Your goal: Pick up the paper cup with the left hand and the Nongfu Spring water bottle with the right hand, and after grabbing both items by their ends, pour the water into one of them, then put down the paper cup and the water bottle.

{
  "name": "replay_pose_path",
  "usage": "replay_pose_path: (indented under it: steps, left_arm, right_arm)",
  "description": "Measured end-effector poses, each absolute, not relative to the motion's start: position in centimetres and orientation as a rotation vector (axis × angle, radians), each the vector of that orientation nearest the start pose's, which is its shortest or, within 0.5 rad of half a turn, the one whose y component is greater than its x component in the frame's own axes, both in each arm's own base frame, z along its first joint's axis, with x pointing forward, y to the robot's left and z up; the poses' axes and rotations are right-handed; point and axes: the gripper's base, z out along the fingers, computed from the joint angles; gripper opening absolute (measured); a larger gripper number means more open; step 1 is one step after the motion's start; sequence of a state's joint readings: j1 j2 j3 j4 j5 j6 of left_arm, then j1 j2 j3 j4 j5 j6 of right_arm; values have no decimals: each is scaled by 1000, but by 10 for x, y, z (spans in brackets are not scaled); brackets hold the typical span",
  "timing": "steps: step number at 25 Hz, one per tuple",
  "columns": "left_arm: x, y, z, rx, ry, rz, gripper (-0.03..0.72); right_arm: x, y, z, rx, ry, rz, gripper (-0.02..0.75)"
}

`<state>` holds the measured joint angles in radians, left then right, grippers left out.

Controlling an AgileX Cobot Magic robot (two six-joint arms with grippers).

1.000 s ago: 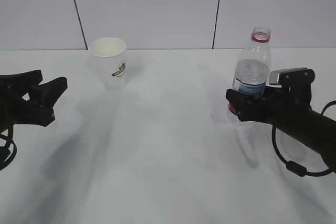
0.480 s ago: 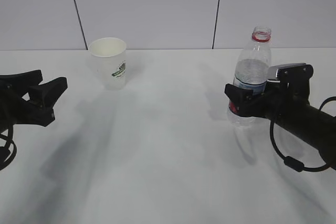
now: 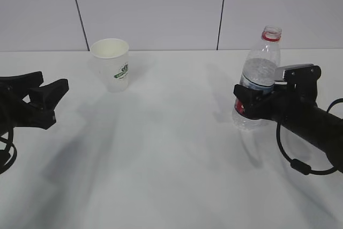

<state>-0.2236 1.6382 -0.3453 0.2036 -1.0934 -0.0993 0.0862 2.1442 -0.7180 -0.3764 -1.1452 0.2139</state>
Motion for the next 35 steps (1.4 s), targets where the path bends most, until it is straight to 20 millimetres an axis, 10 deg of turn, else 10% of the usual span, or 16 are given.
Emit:
replay_pose_path:
  steps: [35]
  left_arm:
    - [246, -73, 165, 320, 1669, -324, 442]
  right_arm:
    - [337, 45, 88, -219, 1799, 213, 480]
